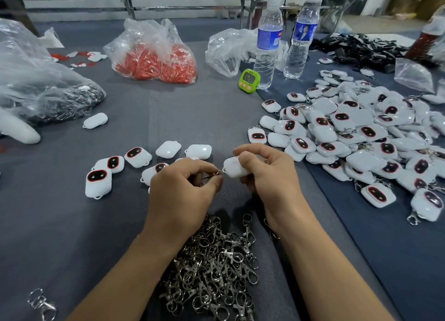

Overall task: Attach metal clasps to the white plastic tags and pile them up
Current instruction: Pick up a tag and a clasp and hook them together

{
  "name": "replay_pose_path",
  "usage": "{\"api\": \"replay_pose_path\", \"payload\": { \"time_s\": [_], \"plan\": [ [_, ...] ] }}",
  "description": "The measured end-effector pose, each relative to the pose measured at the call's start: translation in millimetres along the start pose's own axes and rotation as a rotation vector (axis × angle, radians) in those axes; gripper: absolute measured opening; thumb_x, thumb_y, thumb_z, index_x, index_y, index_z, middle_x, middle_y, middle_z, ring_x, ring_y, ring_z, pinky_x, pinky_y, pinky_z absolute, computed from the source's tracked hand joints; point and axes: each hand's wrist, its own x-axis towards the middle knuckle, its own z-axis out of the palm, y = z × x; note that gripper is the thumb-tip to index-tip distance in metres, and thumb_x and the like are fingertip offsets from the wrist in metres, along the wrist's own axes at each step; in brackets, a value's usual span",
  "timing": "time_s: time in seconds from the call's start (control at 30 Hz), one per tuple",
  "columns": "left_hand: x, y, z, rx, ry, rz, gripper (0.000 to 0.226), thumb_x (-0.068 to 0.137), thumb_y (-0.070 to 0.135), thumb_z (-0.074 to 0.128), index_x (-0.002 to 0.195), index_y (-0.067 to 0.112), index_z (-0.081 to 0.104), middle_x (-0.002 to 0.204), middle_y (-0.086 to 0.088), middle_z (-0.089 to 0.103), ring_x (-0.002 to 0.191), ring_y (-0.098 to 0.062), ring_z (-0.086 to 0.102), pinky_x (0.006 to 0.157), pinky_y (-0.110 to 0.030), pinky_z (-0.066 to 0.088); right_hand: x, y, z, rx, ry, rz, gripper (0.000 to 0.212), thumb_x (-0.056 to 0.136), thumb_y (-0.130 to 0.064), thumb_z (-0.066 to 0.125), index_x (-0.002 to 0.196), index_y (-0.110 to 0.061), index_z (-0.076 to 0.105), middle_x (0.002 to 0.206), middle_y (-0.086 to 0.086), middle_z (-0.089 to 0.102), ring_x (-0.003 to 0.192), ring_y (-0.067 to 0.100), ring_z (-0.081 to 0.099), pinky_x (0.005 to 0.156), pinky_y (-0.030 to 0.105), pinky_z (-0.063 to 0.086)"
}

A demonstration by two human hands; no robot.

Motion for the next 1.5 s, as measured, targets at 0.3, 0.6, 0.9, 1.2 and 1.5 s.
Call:
{"api": "replay_pose_path", "payload": {
  "time_s": [0.3,0.6,0.9,1.2,1.5],
  "plan": [
    [-9,8,0,0.222,0.100,0.239,0.025,0.085,0.019,0.078,0.107,0.029,0.080,0.089,0.008,0.079,0.071,-0.013,0.073,0.070,-0.033,0.061,5,2,-3,0.014,0.015,0.097,0.015,0.092,-0.008,0.064,0.084,-0.005,0.076,0.052,0.002,0.057,0.042,0.009,0.046,0.039,0.018,0.032],
    [-8,5,-1,0.468,0.109,0.390,0.015,0.084,0.038,0.069,0.081,0.028,0.080,0.058,0.006,0.068,0.051,-0.019,0.061,0.046,-0.027,0.044,7,3,-5,0.007,0.014,0.155,0.018,0.089,-0.012,0.065,0.077,-0.002,0.074,0.051,0.007,0.053,0.038,0.014,0.035,0.038,0.019,0.027],
    [-5,-6,2,0.448,0.028,0.504,0.017,0.086,0.024,0.065,0.075,0.018,0.077,0.056,0.004,0.061,0.053,-0.021,0.057,0.057,-0.036,0.046,8,5,-5,-0.026,0.012,0.153,0.018,0.086,-0.012,0.066,0.073,-0.002,0.074,0.055,0.009,0.055,0.041,0.014,0.039,0.038,0.020,0.028],
    [1,-6,3,-0.063,-0.041,0.000,0.011,0.079,0.033,0.084,0.088,0.038,0.080,0.081,0.029,0.073,0.077,0.009,0.067,0.069,-0.004,0.046,5,0,-4,0.131,-0.053,0.133,0.017,0.099,-0.010,0.056,0.095,-0.010,0.073,0.056,0.003,0.061,0.042,0.012,0.044,0.039,0.020,0.030],
    [3,-2,3,-0.291,0.001,-0.133,0.014,0.081,0.030,0.081,0.082,0.043,0.078,0.071,0.015,0.074,0.063,-0.003,0.066,0.061,-0.013,0.049,0,0,0,0.153,-0.131,0.121,0.015,0.101,-0.010,0.058,0.096,-0.011,0.072,0.063,0.010,0.065,0.045,0.013,0.049,0.039,0.020,0.034]
  ]
}}
